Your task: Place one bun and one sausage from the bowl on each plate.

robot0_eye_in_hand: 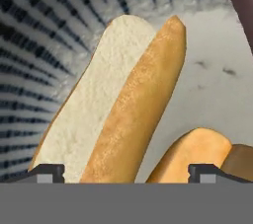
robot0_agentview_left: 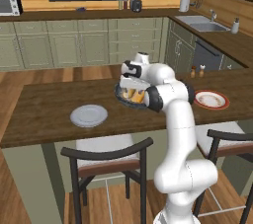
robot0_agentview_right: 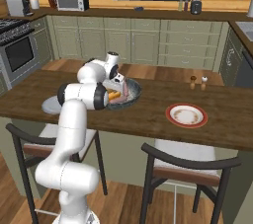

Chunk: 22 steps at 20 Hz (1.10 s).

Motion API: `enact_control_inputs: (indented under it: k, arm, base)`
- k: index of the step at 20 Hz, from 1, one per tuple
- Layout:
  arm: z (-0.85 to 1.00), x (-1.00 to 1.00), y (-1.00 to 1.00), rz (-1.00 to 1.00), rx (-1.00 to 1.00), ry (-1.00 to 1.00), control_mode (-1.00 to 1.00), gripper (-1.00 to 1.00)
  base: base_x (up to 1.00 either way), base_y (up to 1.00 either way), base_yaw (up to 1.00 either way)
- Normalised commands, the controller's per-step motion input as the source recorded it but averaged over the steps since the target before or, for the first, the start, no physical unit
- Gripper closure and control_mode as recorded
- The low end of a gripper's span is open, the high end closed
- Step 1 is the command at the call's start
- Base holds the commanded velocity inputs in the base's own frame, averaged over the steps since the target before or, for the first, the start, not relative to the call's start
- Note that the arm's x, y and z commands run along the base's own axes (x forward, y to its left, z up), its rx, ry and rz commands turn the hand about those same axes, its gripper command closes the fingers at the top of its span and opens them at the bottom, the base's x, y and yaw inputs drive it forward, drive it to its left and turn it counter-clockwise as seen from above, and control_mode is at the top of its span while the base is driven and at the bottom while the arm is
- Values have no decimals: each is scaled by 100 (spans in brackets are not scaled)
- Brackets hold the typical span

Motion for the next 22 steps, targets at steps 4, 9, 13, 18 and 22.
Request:
enact_control_inputs:
  k: [4, 9, 13, 18, 22]
  arm:
    - [21, 3, 5, 0, -4, 3, -100, -100]
    - [-8, 22, 34, 0, -4, 0, -100, -100]
    - [-30, 1, -13, 0, 1, 0, -100, -100]
    - [-2, -18, -31, 0, 3, 6, -100, -100]
    - [0, -4, -3, 0, 0, 1, -100, -100]
  base:
    - [0, 0, 0]
    - [0, 0, 0]
    - [0, 0, 0]
    - [0, 0, 0]
    - [0, 0, 0]
